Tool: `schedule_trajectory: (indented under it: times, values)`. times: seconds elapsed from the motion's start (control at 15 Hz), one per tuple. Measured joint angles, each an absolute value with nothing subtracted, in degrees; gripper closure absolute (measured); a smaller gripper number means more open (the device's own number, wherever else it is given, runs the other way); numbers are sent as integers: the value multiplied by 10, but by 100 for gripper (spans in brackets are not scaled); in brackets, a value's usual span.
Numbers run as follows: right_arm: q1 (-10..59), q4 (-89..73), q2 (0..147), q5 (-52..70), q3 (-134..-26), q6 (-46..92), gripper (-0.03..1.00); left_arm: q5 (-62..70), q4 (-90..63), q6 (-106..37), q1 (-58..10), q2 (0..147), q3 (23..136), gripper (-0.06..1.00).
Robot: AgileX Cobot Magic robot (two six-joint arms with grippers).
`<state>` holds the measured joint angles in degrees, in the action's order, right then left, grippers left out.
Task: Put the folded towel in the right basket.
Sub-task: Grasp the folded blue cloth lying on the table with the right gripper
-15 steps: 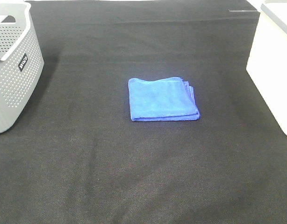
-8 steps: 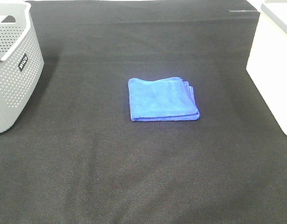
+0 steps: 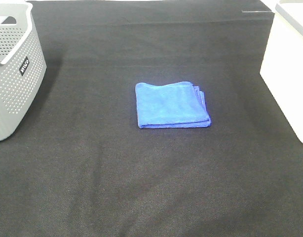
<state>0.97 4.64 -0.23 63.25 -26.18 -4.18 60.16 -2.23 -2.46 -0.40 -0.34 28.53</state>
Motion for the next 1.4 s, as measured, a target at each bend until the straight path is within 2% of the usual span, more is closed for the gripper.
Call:
schedule_trajectory:
  times: [1.0, 1.13, 1.27, 1.4]
  values:
    - [10, 46, 2, 630, -264, -41, 0, 602, -22, -25, -4, -3, 285, -4]
    - [10, 45, 98, 622, -308, -41, 0, 602, -22, -25, -4, -3, 285, -4]
    - [10, 33, 276, 640, -431, -41, 0, 602, -22, -25, -4, -3, 285, -4]
    - [10, 29, 392, 661, -523, -41, 0, 602, -22, -25, -4, -3, 285, -4]
